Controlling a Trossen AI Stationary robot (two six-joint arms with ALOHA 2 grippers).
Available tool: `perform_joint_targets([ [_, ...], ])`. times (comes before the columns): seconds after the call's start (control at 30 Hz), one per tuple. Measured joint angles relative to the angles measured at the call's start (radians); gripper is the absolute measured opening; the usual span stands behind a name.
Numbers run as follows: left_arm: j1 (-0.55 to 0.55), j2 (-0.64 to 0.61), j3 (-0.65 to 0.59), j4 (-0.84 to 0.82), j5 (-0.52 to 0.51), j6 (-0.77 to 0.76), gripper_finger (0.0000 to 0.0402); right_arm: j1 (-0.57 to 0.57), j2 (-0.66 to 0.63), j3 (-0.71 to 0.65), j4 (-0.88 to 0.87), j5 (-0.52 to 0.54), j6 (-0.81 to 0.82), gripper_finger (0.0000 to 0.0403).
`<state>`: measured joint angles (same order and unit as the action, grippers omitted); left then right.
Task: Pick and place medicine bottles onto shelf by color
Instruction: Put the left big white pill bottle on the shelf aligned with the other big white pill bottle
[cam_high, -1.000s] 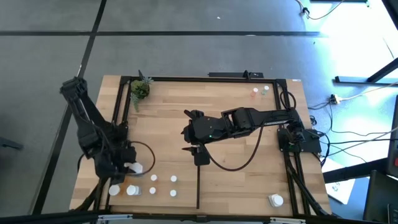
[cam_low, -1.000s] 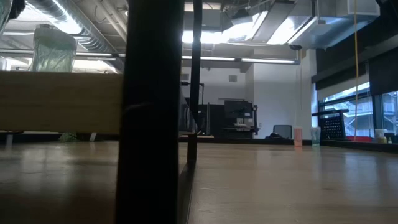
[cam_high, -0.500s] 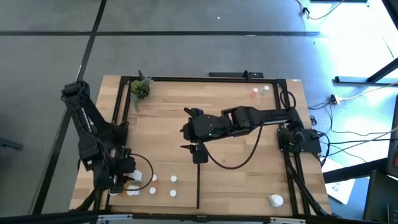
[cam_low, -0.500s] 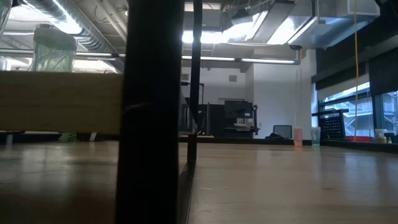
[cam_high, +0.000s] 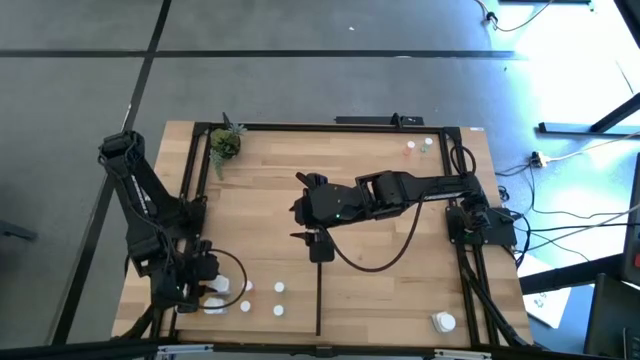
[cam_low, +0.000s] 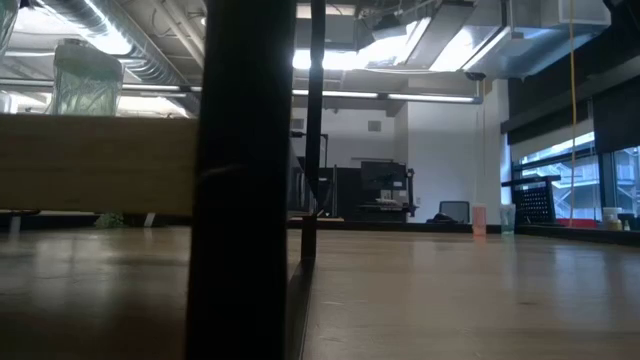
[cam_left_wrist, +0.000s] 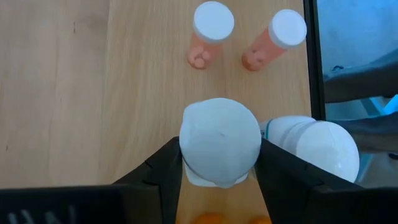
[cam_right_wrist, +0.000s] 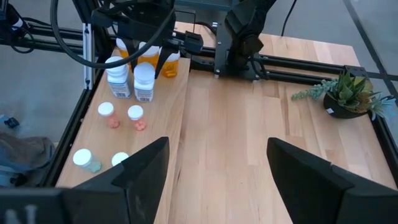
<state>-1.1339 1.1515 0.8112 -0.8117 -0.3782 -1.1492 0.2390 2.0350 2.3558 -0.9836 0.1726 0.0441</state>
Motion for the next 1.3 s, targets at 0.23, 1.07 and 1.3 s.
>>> perform_joint_targets([
  [0.23, 0.000, 0.001, 0.000, 0.010, 0.007, 0.000, 0.0174, 0.000, 0.000, 0.000, 0.000, 0.001, 0.000, 0.0272],
  [1.07, 0.000, 0.001, -0.002, 0.019, 0.007, 0.043, 0.0181, 0.000, 0.000, 0.000, 0.000, 0.001, 0.000, 0.0272],
  [1.3, 0.002, 0.001, -0.002, 0.019, 0.006, 0.042, 0.0181, 0.000, 0.000, 0.000, 0.000, 0.001, 0.000, 0.0272],
])
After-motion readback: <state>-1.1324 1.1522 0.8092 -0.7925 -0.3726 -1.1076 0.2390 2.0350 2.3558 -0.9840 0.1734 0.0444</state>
